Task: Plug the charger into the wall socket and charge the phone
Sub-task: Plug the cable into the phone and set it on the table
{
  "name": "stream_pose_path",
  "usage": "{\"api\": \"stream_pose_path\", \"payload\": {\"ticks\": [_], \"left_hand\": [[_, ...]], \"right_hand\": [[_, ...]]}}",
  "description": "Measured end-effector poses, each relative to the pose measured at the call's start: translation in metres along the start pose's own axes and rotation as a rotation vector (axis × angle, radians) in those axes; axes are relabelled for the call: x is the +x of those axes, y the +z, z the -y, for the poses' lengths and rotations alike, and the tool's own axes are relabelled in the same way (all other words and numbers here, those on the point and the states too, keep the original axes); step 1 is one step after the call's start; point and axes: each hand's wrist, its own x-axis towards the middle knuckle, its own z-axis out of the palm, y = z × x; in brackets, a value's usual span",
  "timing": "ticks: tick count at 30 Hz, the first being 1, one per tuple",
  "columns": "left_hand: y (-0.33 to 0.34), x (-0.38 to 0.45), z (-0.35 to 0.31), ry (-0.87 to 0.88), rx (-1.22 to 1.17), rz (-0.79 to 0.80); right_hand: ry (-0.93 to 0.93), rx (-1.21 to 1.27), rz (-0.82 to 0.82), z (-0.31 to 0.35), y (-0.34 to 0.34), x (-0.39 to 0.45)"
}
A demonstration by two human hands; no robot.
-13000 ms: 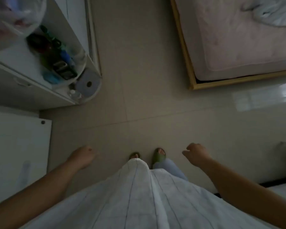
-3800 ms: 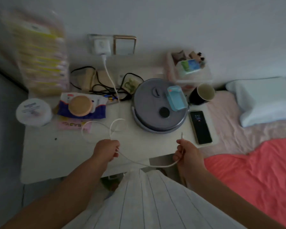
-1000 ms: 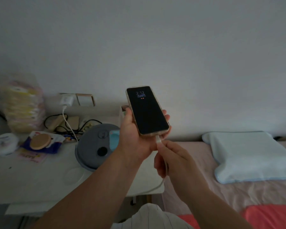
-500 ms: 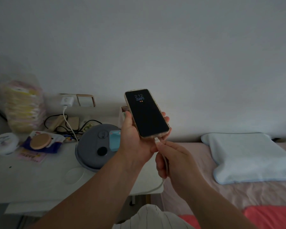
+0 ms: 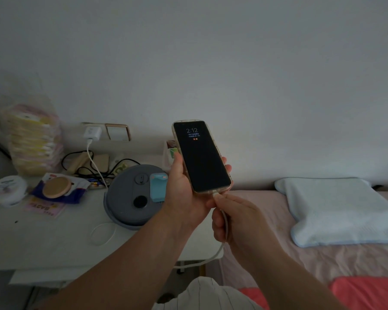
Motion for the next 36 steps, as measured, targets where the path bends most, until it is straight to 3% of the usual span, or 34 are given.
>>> {"api": "stream_pose_path", "payload": {"ticks": [12,21,24,28,32,36], "left_hand": [[-0.004,0.009,-0.001,0.023,0.066,0.002],[-0.035,0.023,-0.004,-0.01,0.093,-0.135],[-0.05,0.029,0.004,-0.078,0.136,-0.147],[-0.076,0.037,0.021,-0.199,0.144,-0.138],[-0.109,0.046,0.035,-0.2,0.301,-0.37],[-0.134,0.047,0.049,-0.211,0.502,-0.501]], "right_hand": [[-0.011,0.031,0.05,-0.001,-0.005,0.014],[-0.04,0.001,0.001,-0.013,-0.024,0.045],[-0.102,0.064,-0.041,-0.02,-0.024,0.063],[-0.05,0.093,-0.049,-0.043,-0.026,0.087],[0.068,0.018,-0.076,-0.077,-0.035,0.106],[0.204,-0.017,-0.102,-0.11,-0.044,0.122]]}}
